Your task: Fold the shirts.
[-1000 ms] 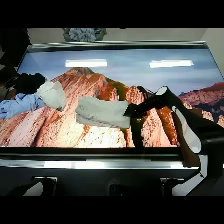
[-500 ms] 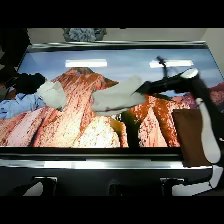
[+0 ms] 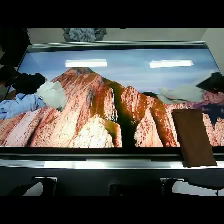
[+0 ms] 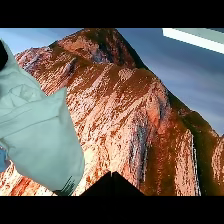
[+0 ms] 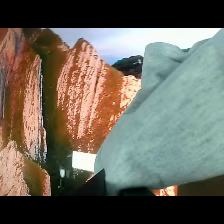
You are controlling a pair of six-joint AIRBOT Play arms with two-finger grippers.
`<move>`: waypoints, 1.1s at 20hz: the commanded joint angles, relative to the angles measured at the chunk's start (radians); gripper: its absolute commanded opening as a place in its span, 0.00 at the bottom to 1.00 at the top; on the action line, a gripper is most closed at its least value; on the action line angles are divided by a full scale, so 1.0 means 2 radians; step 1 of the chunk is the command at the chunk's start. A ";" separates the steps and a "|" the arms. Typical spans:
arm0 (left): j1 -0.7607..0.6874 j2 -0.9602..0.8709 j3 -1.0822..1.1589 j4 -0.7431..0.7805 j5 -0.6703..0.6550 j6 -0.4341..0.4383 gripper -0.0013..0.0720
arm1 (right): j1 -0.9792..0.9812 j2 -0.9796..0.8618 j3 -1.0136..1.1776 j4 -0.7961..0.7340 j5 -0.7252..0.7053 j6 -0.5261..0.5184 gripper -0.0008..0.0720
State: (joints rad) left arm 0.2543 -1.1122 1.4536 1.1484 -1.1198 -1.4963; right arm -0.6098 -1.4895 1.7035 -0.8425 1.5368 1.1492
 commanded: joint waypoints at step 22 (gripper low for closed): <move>0.000 0.000 0.000 -0.002 0.010 0.004 0.06 | -0.148 0.131 -0.292 -0.335 0.083 0.005 0.07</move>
State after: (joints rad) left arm 0.2543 -1.1122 1.4536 1.1446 -1.1004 -1.4879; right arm -0.9047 -1.2491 1.2671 -1.4250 1.7813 1.1748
